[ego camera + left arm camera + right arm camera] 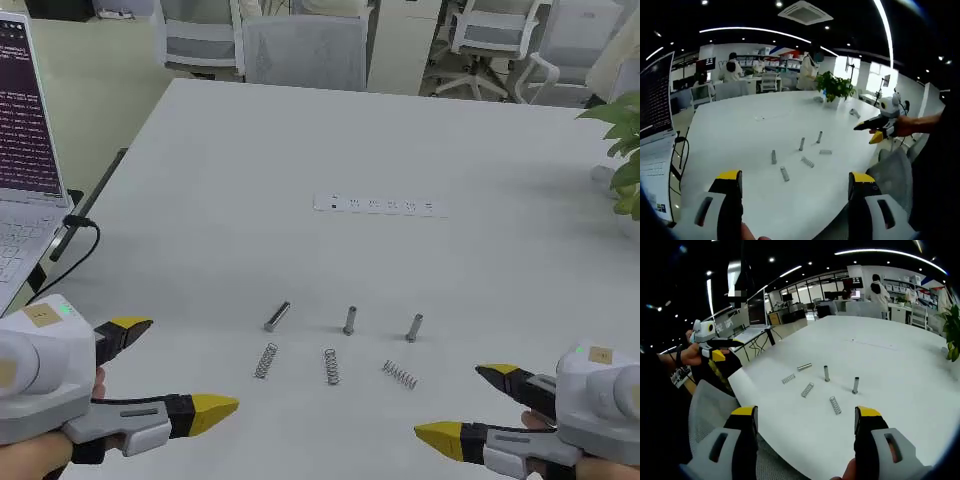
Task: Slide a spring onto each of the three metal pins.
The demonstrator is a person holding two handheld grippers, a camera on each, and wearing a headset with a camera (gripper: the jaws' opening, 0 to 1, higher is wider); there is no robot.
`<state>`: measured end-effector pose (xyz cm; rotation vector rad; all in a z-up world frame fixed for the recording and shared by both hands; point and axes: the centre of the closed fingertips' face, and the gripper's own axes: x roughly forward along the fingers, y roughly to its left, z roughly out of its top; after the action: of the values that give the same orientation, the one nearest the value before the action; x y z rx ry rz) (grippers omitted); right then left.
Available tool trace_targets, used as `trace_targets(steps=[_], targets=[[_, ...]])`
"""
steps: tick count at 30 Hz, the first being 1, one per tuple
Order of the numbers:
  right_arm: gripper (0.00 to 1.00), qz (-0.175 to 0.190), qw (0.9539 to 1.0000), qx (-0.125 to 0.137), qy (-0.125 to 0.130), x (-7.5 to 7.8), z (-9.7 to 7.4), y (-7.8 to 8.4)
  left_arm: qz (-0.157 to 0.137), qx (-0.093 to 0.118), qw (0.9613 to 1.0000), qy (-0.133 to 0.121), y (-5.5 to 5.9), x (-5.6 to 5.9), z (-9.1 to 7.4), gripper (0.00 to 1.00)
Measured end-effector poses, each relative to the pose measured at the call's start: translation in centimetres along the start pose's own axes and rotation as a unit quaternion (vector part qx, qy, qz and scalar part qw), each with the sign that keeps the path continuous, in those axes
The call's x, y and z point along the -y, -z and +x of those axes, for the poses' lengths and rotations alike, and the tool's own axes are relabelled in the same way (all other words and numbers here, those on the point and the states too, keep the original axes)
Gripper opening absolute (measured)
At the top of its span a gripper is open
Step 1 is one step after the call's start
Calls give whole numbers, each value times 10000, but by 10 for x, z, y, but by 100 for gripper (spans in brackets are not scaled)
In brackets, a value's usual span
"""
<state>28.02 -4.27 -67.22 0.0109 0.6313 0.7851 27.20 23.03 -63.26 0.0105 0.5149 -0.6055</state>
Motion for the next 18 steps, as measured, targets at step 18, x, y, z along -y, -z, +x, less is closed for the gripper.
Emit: trace_targets(steps=[18], targets=[[72, 99, 9999, 57, 45, 4, -1, -1, -63, 34, 10000, -58, -4, -6, -1, 81]])
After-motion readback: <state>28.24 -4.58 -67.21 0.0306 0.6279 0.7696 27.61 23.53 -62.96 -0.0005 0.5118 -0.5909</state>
